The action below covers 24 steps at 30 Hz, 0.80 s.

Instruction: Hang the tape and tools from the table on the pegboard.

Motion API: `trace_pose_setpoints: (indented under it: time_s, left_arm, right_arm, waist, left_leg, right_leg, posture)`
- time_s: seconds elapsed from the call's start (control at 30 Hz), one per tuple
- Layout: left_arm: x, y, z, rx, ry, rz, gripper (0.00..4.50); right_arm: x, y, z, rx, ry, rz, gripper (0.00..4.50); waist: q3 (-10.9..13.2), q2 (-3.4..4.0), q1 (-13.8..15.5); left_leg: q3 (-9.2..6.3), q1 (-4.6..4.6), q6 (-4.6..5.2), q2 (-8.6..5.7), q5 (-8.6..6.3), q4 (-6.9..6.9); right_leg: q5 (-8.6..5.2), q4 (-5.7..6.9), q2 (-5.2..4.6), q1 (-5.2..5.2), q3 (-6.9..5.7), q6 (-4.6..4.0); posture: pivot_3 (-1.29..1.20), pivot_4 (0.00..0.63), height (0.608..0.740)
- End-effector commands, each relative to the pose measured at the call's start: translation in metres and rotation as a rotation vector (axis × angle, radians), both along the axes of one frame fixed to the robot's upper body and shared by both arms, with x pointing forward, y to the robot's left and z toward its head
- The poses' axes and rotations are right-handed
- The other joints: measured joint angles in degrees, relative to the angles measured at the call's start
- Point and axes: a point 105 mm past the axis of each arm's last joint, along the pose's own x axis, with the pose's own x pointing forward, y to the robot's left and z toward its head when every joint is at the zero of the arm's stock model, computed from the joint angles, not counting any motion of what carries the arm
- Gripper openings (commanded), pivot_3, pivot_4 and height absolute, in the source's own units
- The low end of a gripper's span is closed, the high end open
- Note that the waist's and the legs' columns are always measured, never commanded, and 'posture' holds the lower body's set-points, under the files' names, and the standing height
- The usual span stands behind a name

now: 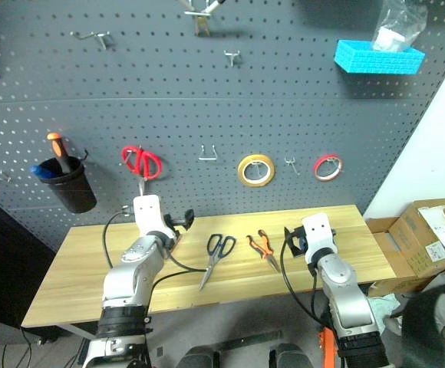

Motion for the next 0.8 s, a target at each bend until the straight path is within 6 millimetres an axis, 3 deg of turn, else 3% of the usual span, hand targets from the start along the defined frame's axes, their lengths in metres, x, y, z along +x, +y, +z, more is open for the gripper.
trace_pose_setpoints:
  time_s: [0.03,0.8]
  left_arm:
    - [0.0038,-0.0085,0.0137,-0.035,-0.048,-0.034,4.47]
    - [0.0052,-0.0020,0.0128,-0.053,-0.067,-0.023,4.47]
  right_arm:
    - [0.0031,0.0011,0.0189,0.002,-0.073,0.009,4.50]
    - [0.0020,0.0014,0.0188,0.005,-0.069,0.009,4.50]
  waist:
    - [0.0,0.00,0.0]
    - [0.0,0.00,0.0]
  left_leg:
    - [0.00,0.00,0.00,0.00,0.00,0.00]
    - [0.00,0.01,0.00,0.00,0.00,0.01]
  right_leg:
    - [0.00,0.00,0.00,0.00,0.00,0.00]
    - [0.00,0.02,0.01,0.00,0.01,0.00]
  posture:
    - [0.09,0.014,0.740]
    - [0.09,0.028,0.740]
